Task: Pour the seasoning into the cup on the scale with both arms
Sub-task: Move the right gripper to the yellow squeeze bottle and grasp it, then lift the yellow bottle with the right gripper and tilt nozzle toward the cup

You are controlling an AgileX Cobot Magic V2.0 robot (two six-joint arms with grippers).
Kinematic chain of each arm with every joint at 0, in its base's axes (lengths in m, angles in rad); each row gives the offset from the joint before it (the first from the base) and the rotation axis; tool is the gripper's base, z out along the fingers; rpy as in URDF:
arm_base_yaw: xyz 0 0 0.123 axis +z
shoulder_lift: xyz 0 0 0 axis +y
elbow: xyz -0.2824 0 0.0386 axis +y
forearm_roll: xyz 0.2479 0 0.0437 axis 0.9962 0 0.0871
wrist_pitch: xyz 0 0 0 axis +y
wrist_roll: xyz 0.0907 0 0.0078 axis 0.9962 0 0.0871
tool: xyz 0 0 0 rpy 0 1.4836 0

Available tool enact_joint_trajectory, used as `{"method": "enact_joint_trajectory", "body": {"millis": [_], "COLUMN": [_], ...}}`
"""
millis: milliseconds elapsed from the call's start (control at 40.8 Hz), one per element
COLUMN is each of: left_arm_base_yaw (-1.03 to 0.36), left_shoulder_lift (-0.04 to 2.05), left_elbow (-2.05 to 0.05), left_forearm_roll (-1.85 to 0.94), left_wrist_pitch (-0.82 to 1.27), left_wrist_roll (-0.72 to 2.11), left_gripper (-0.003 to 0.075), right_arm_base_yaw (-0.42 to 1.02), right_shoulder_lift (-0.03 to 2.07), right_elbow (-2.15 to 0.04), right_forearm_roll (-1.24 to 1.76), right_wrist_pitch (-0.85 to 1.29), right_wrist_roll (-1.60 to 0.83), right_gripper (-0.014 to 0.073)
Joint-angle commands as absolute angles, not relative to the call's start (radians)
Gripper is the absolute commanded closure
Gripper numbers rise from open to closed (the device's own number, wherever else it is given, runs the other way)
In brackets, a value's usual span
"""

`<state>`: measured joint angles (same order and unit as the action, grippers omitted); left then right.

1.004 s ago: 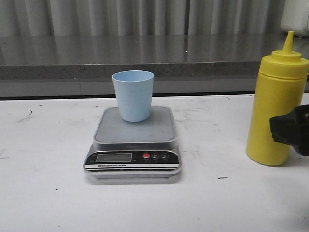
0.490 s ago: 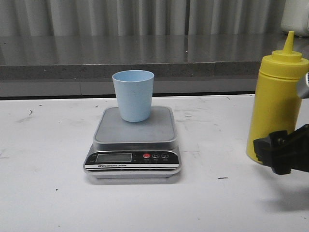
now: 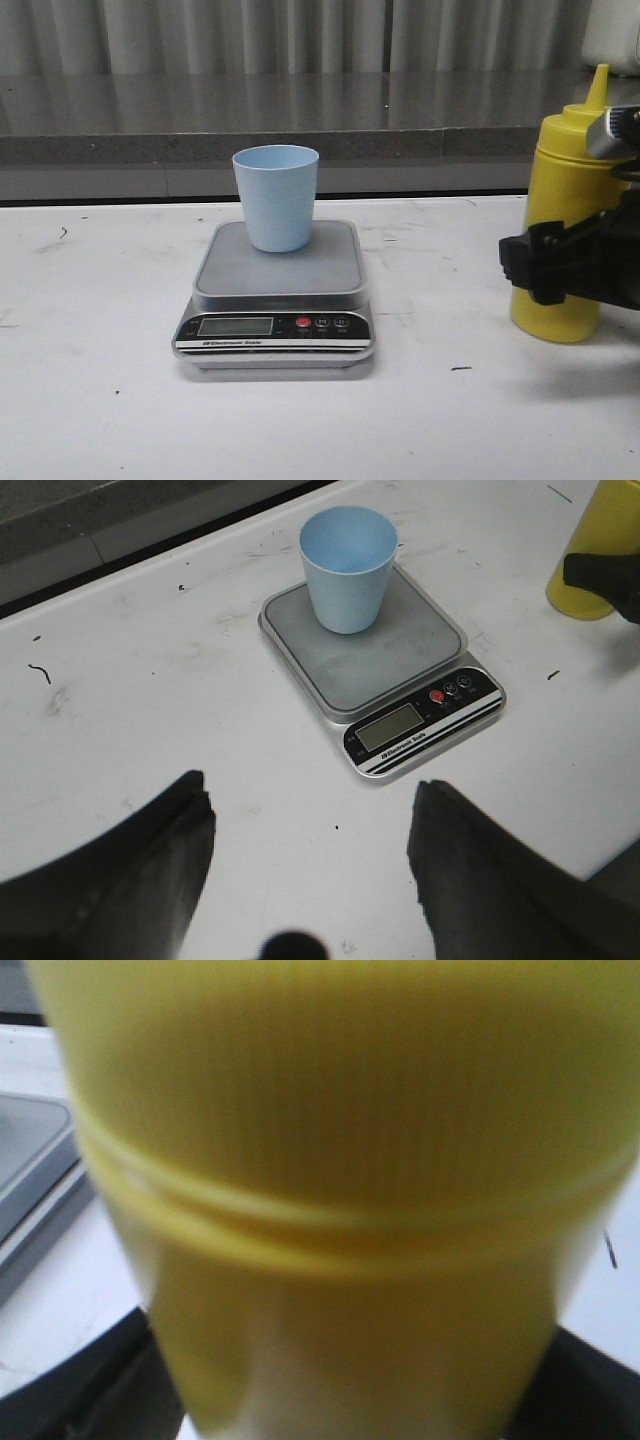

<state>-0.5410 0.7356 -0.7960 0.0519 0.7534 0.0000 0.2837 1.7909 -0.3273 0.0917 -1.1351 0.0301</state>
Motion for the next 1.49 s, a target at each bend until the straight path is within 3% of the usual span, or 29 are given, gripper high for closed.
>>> {"method": "enact_joint_trajectory", "body": {"millis": [0, 220, 490, 784, 1004, 1470], "left_arm_base_yaw": [-0.549, -0.549, -0.549, -0.549, -0.549, -0.549], "left_shoulder_lift": [0.734, 0.734, 0.734, 0.734, 0.734, 0.734], "left_elbow": [-0.822, -0.822, -0.822, -0.822, -0.822, -0.822], "left_forearm_roll": [0.046, 0.046, 0.046, 0.046, 0.046, 0.046], "left_wrist_pitch": [0.68, 0.68, 0.68, 0.68, 0.68, 0.68], "left_wrist_roll": [0.0, 0.0, 0.0, 0.0, 0.0, 0.0], "left_gripper": [0.0299, 0.0299, 0.0299, 0.0299, 0.0299, 0.0299], "right_arm_base_yaw": [0.279, 0.279, 0.279, 0.279, 0.279, 0.285], "right_shoulder_lift": [1.762, 1.763, 1.763, 1.726, 1.609, 1.514], "right_elbow": [-0.369, -0.394, -0.394, -0.394, -0.453, -0.876], "right_forearm_roll": [0.081, 0.115, 0.118, 0.099, 0.1, 0.098], "right_wrist_pitch": [-1.291, -1.29, -1.29, -1.234, -0.923, -0.186], "right_wrist_roll": [0.032, 0.032, 0.032, -0.028, -0.166, -0.575], "right_gripper": [0.0004, 0.0008, 0.0239, 0.0244, 0.0244, 0.0245]}}
